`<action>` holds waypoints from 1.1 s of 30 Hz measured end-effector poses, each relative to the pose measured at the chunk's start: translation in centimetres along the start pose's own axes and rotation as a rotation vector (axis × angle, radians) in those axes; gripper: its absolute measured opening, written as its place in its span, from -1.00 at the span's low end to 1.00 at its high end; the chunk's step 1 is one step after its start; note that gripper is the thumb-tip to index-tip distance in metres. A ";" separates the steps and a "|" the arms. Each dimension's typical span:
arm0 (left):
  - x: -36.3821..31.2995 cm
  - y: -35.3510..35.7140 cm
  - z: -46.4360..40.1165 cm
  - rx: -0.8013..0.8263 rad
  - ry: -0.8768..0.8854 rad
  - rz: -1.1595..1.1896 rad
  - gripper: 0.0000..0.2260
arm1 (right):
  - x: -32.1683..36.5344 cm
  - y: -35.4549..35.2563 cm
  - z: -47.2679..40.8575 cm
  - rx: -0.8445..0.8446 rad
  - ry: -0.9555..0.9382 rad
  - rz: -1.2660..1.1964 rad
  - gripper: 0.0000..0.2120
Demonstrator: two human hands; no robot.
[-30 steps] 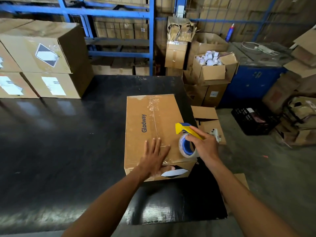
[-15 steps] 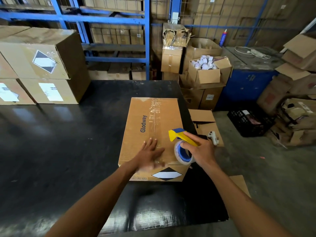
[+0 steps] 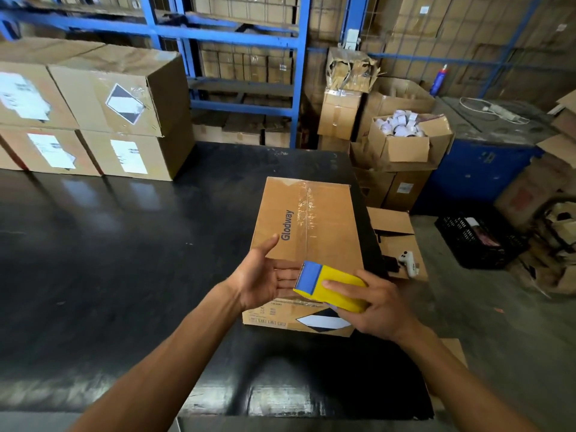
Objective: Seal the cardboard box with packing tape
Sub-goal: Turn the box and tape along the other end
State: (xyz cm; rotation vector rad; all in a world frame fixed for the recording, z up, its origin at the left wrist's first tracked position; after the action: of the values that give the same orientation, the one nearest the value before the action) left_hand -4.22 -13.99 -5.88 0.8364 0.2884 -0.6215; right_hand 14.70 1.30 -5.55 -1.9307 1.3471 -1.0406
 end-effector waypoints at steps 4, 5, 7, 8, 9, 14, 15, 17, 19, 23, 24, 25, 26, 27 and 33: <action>0.2 -0.7 1.2 -0.030 0.045 0.063 -0.50 | 0.8 -0.1 -0.6 -0.105 -0.033 -0.106 -0.37; 0.2 -0.8 1.4 -0.028 0.062 0.050 -0.59 | 1.1 -0.2 -0.9 -0.122 -0.043 -0.131 -0.41; 0.1 -0.8 1.4 -0.016 0.089 0.023 -0.69 | 1.5 -0.4 -1.4 -0.148 -0.036 -0.200 -0.56; 0.1 -0.8 1.3 -0.015 0.093 0.017 -0.70 | 1.6 -0.5 -1.7 -0.159 -0.025 -0.226 -0.61; 0.1 -0.7 1.3 -0.026 0.096 0.009 -0.70 | 1.6 -0.6 -1.9 -0.163 -0.016 -0.240 -0.62; -0.1 -0.8 0.7 -0.270 0.175 -0.130 -0.85 | 1.8 0.1 -2.2 -0.012 0.013 -0.197 -0.54; -0.1 -0.9 0.8 -0.338 0.189 -0.141 -0.87 | 1.7 0.1 -2.1 0.026 0.031 -0.186 -0.54; -0.4 -1.7 1.4 -0.474 0.220 -0.134 -0.86 | 1.2 -0.5 -1.9 0.053 0.066 -0.176 -0.54; -0.8 -3.5 2.3 -0.587 0.266 -0.130 -0.86 | 0.5 -1.9 -1.4 0.094 0.086 -0.161 -0.54; 0.7 -6.4 3.0 -0.780 0.404 -0.287 -0.89 | -0.4 -2.4 -0.4 0.251 0.052 -0.075 -0.48; 1.5 -6.7 2.8 -0.841 0.463 -0.328 -0.90 | -0.3 -1.7 -0.5 0.285 0.042 -0.046 -0.44; 2.3 -6.9 2.6 -0.905 0.513 -0.349 -0.89 | 0.0 -1.0 -0.6 0.305 0.034 -0.013 -0.41; 3.1 -7.2 2.3 -0.968 0.546 -0.353 -0.89 | 0.2 -0.4 -0.8 0.320 0.025 0.015 -0.42; 3.7 -7.6 2.2 -1.022 0.558 -0.345 -0.90 | 0.5 0.1 -0.9 0.341 0.017 0.038 -0.44; 5.3 -8.9 1.3 -1.103 0.523 -0.356 -0.93 | 0.6 1.6 -0.6 0.434 0.023 0.087 -0.50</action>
State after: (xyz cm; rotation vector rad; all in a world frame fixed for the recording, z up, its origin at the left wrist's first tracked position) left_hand -5.56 -21.60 -12.92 -0.1533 1.1498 -0.4536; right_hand 13.50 0.21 -6.31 -1.5306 1.0949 -1.1998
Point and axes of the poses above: each hand's wrist, its own z-axis away from the middle knuckle, its own y-axis out of the palm, x = y × z, the point moved 3 cm from there along -z, towards the middle knuckle, and after that the axes turned 11 degrees about -y, right-handed, at the moved point
